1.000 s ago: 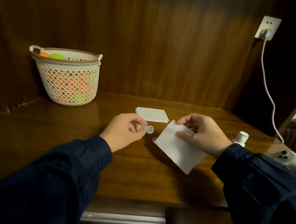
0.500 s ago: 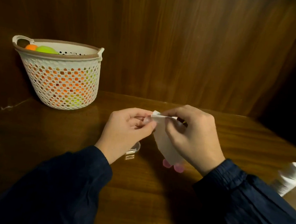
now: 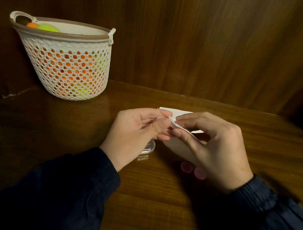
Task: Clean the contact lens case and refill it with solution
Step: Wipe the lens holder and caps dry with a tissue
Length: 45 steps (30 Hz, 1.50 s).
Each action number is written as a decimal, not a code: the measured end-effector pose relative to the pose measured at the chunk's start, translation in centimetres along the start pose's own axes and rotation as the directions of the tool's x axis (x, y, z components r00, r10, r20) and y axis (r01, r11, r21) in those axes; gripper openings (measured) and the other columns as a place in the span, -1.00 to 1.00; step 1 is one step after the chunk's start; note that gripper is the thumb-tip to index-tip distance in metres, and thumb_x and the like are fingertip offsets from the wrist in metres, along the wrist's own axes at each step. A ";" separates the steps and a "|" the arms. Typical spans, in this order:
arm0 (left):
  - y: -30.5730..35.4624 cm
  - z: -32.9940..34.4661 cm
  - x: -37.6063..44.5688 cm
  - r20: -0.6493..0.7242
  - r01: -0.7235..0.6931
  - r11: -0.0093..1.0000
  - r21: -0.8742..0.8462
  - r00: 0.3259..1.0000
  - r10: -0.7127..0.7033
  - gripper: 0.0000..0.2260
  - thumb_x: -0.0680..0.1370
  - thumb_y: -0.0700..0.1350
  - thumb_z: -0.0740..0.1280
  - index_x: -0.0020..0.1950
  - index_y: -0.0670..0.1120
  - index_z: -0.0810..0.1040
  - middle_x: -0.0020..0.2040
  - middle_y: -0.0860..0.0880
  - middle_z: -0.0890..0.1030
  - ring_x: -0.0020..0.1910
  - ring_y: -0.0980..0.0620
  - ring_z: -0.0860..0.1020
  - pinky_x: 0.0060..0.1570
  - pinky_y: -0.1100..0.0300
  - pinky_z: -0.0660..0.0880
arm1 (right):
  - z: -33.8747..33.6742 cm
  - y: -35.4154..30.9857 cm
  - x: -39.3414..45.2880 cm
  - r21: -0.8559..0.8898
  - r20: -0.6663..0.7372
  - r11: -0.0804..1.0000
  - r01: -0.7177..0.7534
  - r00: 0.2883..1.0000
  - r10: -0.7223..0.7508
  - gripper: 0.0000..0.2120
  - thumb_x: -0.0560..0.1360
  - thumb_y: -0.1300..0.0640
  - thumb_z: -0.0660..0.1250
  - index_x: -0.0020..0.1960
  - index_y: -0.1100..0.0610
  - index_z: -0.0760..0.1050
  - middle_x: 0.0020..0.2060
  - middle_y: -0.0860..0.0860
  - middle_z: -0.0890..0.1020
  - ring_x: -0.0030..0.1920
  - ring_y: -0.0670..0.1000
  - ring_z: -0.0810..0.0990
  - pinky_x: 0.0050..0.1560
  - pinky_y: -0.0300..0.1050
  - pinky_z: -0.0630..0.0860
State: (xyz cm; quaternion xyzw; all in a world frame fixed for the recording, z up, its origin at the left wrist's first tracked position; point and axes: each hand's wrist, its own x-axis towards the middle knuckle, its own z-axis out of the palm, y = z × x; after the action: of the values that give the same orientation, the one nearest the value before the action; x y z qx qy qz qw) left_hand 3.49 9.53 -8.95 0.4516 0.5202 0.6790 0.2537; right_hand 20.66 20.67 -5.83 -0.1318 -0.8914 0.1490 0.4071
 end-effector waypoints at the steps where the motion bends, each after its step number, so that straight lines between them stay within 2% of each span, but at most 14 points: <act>1: 0.0 0.0 0.0 0.002 -0.009 1.000 0.013 1.000 0.009 -0.78 0.59 -0.15 0.45 0.24 -0.12 0.70 0.02 -0.08 0.78 -0.01 -0.08 0.77 -0.04 0.06 0.72 | 0.0 0.0 0.0 0.034 -0.010 0.999 -0.015 1.000 0.015 -0.85 0.46 0.09 0.59 0.02 0.08 0.76 0.01 -0.13 0.74 0.07 -0.20 0.69 0.08 -0.36 0.59; 5: 0.4 0.1 -0.2 0.026 -0.005 1.000 0.017 1.000 0.005 -0.73 0.58 -0.08 0.43 0.26 -0.10 0.69 0.05 -0.08 0.78 0.03 -0.09 0.76 -0.01 -0.01 0.72 | 0.3 0.1 -0.3 0.198 -0.015 0.974 -0.108 0.993 0.113 -0.86 0.42 0.08 0.61 -0.03 0.07 0.77 -0.03 -0.13 0.74 0.06 -0.12 0.70 0.05 -0.27 0.61; 9: 0.7 0.3 -0.5 0.039 0.014 1.000 -0.006 0.999 -0.014 -0.72 0.56 0.00 0.42 0.23 -0.05 0.69 0.08 -0.04 0.77 0.05 -0.06 0.76 -0.05 0.05 0.72 | 0.5 0.0 -0.5 0.280 -0.036 0.953 -0.115 0.991 0.130 -0.87 0.41 0.05 0.61 -0.09 0.07 0.75 -0.07 -0.12 0.74 0.03 -0.05 0.71 0.03 -0.23 0.61; 13: 0.9 0.5 -0.5 0.057 0.056 0.997 -0.049 0.997 -0.053 -0.67 0.55 0.05 0.40 0.23 -0.07 0.69 0.05 -0.08 0.77 0.03 -0.08 0.76 -0.03 0.07 0.71 | 0.5 -0.1 -0.6 0.238 -0.057 0.967 -0.086 0.993 0.102 -0.85 0.43 -0.02 0.58 -0.09 0.04 0.74 -0.07 -0.17 0.72 0.02 -0.09 0.70 -0.01 -0.34 0.57; 16: 0.8 0.6 -0.5 0.062 0.078 0.996 -0.035 0.995 -0.076 -0.65 0.56 0.08 0.38 0.26 -0.04 0.69 0.10 -0.05 0.77 0.13 -0.06 0.73 0.08 -0.01 0.69 | 0.5 -0.1 -0.7 0.242 -0.032 0.963 -0.117 0.991 0.129 -0.84 0.40 -0.05 0.60 -0.11 0.01 0.72 -0.10 -0.21 0.71 0.02 -0.09 0.69 -0.01 -0.31 0.57; 18: 0.9 0.5 -0.6 0.067 0.097 0.993 -0.061 0.993 -0.093 -0.66 0.56 0.08 0.38 0.27 -0.03 0.69 0.09 -0.06 0.77 0.14 -0.07 0.73 0.07 0.00 0.69 | 0.7 -0.2 -0.7 0.242 -0.028 0.964 -0.114 0.992 0.125 -0.83 0.40 -0.04 0.61 -0.12 0.01 0.71 -0.12 -0.22 0.71 0.01 -0.11 0.69 -0.01 -0.30 0.57; 24: 1.4 0.5 -0.9 0.076 0.134 0.972 -0.193 0.990 -0.122 -0.70 0.57 0.03 0.39 0.24 -0.07 0.70 0.09 -0.15 0.76 0.13 -0.12 0.73 0.00 0.11 0.68 | 1.2 -0.7 -1.0 0.259 -0.097 0.965 -0.047 0.993 0.075 -0.84 0.43 0.06 0.60 -0.04 0.10 0.73 -0.04 -0.13 0.73 0.04 -0.08 0.70 0.08 -0.23 0.60; 28: 1.5 0.4 -0.8 0.080 0.159 0.956 -0.245 0.986 -0.143 -0.73 0.57 0.05 0.40 0.20 -0.03 0.72 0.11 -0.15 0.76 0.11 -0.11 0.74 -0.02 0.16 0.67 | 1.3 -0.9 -1.0 0.219 -0.055 0.976 -0.016 0.998 0.029 -0.82 0.47 0.12 0.58 0.07 0.06 0.74 0.05 -0.12 0.72 0.12 -0.09 0.68 0.08 -0.23 0.62; 32: 1.5 0.3 -0.8 0.062 0.150 0.961 -0.233 0.988 -0.140 -0.75 0.56 0.04 0.42 0.17 -0.01 0.72 0.07 -0.15 0.77 0.06 -0.12 0.75 -0.05 0.17 0.67 | 1.1 -0.6 -0.8 0.133 -0.040 0.991 -0.002 0.999 0.007 -0.82 0.48 0.02 0.55 0.05 0.05 0.76 0.02 -0.15 0.71 0.08 -0.15 0.67 -0.01 -0.25 0.62; 36: 1.3 0.3 -0.8 0.037 0.122 0.976 -0.179 0.992 -0.117 -0.76 0.58 0.00 0.41 0.21 -0.03 0.69 0.06 -0.13 0.77 0.07 -0.12 0.75 -0.02 0.11 0.70 | 1.0 -0.2 -0.7 0.042 -0.004 0.999 -0.016 1.000 0.016 -0.81 0.48 -0.04 0.54 0.00 0.05 0.75 -0.01 -0.19 0.68 0.05 -0.18 0.64 -0.02 -0.37 0.55; 41: 1.0 0.4 -0.7 0.048 0.143 0.982 -0.120 0.989 -0.138 -0.73 0.62 -0.04 0.39 0.27 -0.09 0.69 0.11 -0.07 0.77 0.13 -0.07 0.74 0.02 0.11 0.69 | 1.0 -0.4 -0.8 0.190 0.039 0.977 -0.094 0.995 0.089 -0.88 0.41 -0.05 0.57 -0.09 -0.08 0.69 -0.07 -0.28 0.67 0.05 -0.17 0.66 0.00 -0.46 0.50; 45: 1.0 0.4 -0.7 0.067 0.137 0.985 -0.108 0.989 -0.131 -0.67 0.59 0.04 0.38 0.29 -0.06 0.68 0.14 -0.06 0.76 0.18 -0.05 0.72 0.10 0.04 0.68 | 1.3 -0.5 -0.9 0.377 0.026 0.913 -0.154 0.988 0.155 -0.88 0.38 0.02 0.61 -0.11 -0.04 0.73 -0.08 -0.20 0.74 0.06 -0.08 0.70 0.09 -0.35 0.54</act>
State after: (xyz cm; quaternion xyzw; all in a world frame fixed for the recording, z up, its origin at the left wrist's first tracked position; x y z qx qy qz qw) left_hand 4.32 8.79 -8.24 0.4208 0.5025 0.6748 0.3393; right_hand 20.20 19.69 -7.03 -0.1213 -0.8319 0.3492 0.4139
